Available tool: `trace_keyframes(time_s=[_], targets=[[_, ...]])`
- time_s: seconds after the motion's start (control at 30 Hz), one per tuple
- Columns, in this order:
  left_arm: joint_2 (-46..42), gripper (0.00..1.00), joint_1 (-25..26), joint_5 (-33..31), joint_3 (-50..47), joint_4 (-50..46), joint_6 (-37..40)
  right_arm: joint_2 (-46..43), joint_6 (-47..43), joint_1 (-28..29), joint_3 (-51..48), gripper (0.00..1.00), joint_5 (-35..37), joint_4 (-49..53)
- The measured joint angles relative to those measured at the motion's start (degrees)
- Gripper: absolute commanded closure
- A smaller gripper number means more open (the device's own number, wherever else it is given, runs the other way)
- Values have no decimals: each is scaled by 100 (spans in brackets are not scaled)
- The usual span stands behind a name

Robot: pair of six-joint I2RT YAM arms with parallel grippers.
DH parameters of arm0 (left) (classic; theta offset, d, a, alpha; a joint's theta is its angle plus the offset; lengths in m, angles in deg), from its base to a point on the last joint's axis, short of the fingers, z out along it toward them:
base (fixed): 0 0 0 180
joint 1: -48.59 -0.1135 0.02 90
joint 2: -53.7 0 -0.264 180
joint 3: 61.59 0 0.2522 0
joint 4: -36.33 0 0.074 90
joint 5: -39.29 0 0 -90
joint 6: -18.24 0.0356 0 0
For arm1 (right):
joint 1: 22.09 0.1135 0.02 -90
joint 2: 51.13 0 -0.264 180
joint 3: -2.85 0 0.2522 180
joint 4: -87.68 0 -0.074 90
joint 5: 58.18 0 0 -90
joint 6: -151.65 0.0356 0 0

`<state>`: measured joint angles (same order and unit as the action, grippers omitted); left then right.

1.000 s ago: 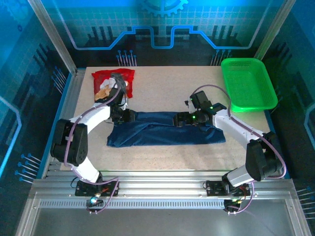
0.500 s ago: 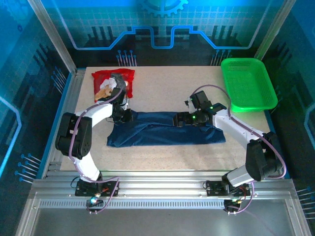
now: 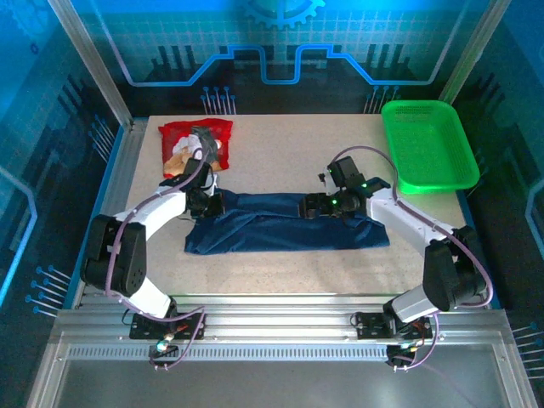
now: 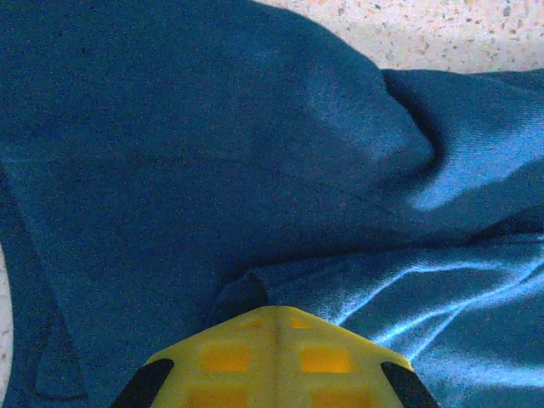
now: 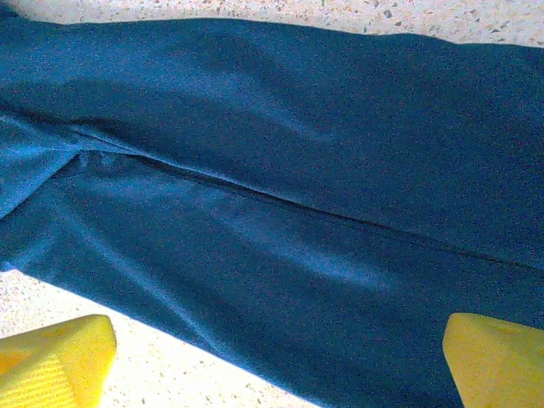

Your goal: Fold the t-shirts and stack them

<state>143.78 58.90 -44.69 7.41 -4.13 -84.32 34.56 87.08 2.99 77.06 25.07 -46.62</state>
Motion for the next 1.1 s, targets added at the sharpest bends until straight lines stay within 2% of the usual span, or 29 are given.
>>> trace_keyframes(time_s=[0.37, 0.57, 0.8, 1.1], targets=[[-94, 100, 101, 278, -57, 105, -61, 96, 0, 0, 4, 0, -35, -31], [-667, 100, 387, 623, -570, 256, -114, 94, 0, -2, 4, 0, -11, -28], [-1545, 100, 1060, 903, -1261, 267, -411, 94, 52, -90, -2, 0, 31, -31], [-1519, 100, 1845, 935, -1462, 341, -857, 168, 153, -114, -7, 0, 35, -24]])
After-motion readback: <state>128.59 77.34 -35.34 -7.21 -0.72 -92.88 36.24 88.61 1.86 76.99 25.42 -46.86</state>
